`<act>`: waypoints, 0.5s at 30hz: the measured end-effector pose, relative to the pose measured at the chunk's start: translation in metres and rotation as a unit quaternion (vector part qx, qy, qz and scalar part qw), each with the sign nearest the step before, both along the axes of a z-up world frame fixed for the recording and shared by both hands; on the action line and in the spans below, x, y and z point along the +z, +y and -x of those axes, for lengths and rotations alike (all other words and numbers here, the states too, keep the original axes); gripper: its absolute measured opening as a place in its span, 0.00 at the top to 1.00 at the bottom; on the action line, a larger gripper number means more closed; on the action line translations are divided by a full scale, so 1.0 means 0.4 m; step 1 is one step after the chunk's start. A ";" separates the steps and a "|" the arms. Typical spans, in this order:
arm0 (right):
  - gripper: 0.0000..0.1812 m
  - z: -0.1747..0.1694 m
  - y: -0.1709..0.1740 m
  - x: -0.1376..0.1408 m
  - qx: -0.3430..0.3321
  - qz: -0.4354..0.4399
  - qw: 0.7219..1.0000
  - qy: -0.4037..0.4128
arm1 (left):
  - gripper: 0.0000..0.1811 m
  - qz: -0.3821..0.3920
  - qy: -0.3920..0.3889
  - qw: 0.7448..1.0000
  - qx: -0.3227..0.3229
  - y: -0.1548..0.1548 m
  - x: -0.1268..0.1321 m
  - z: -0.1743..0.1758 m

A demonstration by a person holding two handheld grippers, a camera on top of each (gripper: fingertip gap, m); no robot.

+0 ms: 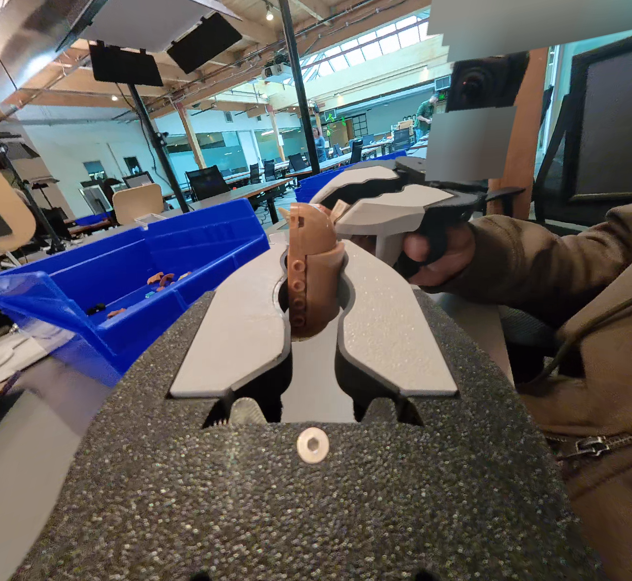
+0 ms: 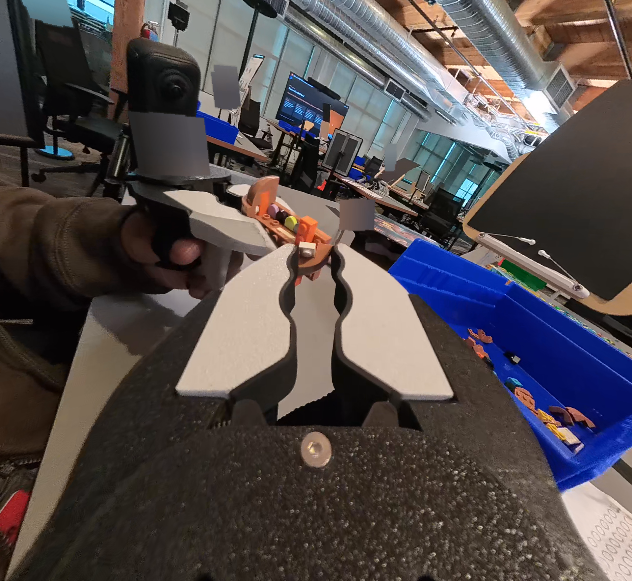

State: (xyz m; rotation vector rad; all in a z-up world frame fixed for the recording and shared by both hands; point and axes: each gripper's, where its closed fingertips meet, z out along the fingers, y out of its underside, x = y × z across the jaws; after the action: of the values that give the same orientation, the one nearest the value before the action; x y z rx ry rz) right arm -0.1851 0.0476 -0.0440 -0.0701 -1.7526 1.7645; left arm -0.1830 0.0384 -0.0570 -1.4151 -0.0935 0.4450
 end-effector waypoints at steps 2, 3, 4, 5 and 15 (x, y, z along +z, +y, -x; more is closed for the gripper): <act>0.90 0.001 0.002 0.002 -0.004 0.002 1.000 0.003 | 0.87 0.006 -0.027 1.000 0.004 -0.003 -0.013 0.015; 0.90 0.001 0.003 0.003 -0.005 0.003 1.000 0.004 | 0.87 0.019 -0.052 0.998 0.006 -0.001 -0.031 0.026; 0.90 0.002 0.003 0.003 -0.007 0.002 1.000 0.005 | 0.87 0.046 -0.088 0.995 0.010 0.002 -0.062 0.040; 0.90 0.004 0.004 0.002 -0.011 0.000 1.000 0.007 | 0.87 0.086 -0.134 0.987 0.013 0.007 -0.107 0.054; 0.90 0.072 0.008 -0.069 -0.163 -0.151 0.969 0.103 | 0.75 0.313 -0.292 0.903 0.042 -0.023 -0.316 0.105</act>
State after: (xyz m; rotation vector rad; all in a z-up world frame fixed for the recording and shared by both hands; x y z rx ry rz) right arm -0.2140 0.0509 -0.0717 -0.0407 -1.7234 1.2143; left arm -0.2250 0.0292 -0.1834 -2.1578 -0.5395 0.0960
